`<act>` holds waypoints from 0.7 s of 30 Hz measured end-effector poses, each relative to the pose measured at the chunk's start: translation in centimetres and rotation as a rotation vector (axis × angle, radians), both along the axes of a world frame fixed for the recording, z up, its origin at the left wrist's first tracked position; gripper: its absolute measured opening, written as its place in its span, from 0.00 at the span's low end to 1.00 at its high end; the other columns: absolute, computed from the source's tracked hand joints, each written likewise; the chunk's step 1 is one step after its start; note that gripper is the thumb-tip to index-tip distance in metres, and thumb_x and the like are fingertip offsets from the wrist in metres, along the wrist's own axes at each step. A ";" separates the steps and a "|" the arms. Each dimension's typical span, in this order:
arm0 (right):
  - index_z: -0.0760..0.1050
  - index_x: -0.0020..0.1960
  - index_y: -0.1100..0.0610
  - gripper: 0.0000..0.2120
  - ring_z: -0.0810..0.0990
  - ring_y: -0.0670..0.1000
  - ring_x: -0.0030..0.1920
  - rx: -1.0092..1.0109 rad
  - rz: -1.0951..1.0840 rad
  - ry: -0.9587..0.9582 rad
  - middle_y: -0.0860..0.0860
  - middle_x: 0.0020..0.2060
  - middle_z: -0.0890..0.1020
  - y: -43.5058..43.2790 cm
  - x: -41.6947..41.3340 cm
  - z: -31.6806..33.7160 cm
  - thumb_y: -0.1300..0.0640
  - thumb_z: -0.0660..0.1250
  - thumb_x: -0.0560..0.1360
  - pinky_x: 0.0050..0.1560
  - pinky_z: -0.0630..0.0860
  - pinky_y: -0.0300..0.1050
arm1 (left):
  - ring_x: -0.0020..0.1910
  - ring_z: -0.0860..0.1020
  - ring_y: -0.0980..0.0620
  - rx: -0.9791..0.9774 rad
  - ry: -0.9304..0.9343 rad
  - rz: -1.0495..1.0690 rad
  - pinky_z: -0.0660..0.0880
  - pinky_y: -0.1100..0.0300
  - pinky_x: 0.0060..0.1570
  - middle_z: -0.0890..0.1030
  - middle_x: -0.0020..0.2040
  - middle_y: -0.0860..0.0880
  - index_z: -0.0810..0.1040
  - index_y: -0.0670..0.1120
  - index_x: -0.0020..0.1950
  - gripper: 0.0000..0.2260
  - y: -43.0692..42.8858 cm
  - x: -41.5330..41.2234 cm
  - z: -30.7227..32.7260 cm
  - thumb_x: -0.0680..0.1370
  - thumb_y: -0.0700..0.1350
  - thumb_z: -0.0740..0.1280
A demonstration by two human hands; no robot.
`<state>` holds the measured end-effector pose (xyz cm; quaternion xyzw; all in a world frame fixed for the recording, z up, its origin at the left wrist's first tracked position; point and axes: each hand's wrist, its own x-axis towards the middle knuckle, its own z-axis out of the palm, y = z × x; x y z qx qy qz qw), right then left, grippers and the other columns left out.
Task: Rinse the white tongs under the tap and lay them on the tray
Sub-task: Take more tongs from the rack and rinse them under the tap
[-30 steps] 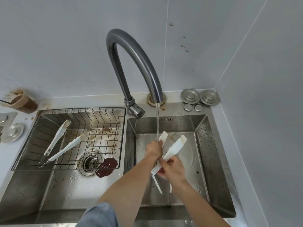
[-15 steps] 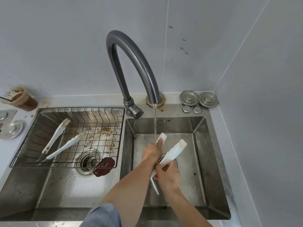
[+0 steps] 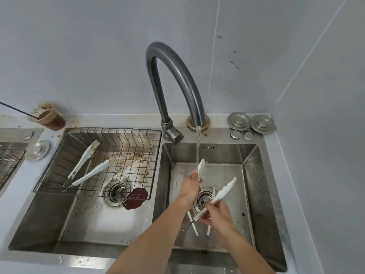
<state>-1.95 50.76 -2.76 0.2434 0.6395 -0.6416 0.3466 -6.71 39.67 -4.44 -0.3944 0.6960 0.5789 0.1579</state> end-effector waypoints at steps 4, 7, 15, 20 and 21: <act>0.70 0.58 0.64 0.09 0.80 0.54 0.43 -0.014 -0.015 -0.016 0.60 0.46 0.78 0.5 -0.1 -0.6 0.61 0.56 0.81 0.39 0.80 0.44 | 0.23 0.64 0.56 0.421 0.005 0.119 0.61 0.63 0.23 0.71 0.31 0.50 0.74 0.44 0.46 0.16 -1.2 0.4 1.1 0.81 0.55 0.57; 0.71 0.56 0.62 0.09 0.80 0.55 0.45 0.007 0.006 -0.009 0.62 0.49 0.79 0.6 0.1 -0.7 0.59 0.55 0.82 0.36 0.79 0.42 | 0.19 0.60 0.56 0.589 -0.012 0.101 0.58 0.63 0.20 0.67 0.24 0.53 0.70 0.47 0.37 0.19 -1.5 0.7 1.6 0.77 0.61 0.62; 0.71 0.54 0.63 0.11 0.79 0.56 0.44 0.117 0.087 0.007 0.62 0.46 0.77 0.9 0.1 -1.0 0.57 0.54 0.82 0.43 0.81 0.48 | 0.16 0.56 0.55 0.575 -0.170 0.189 0.54 0.67 0.17 0.60 0.19 0.53 0.62 0.49 0.28 0.27 -0.8 0.7 1.2 0.76 0.68 0.52; 0.71 0.61 0.65 0.14 0.80 0.59 0.50 0.161 0.060 -0.025 0.63 0.52 0.80 1.9 -0.7 -1.2 0.58 0.53 0.82 0.52 0.79 0.56 | 0.21 0.66 0.54 0.783 0.047 0.244 0.65 0.63 0.20 0.70 0.25 0.50 0.72 0.43 0.41 0.21 -0.6 1.2 0.0 0.82 0.56 0.52; 0.71 0.61 0.65 0.14 0.80 0.60 0.51 0.174 0.059 -0.028 0.63 0.52 0.80 2.1 -0.9 -1.2 0.59 0.53 0.82 0.50 0.79 0.54 | 0.24 0.69 0.54 0.841 0.110 0.243 0.67 0.63 0.22 0.72 0.28 0.49 0.74 0.41 0.47 0.18 -0.6 1.5 -0.1 0.83 0.53 0.53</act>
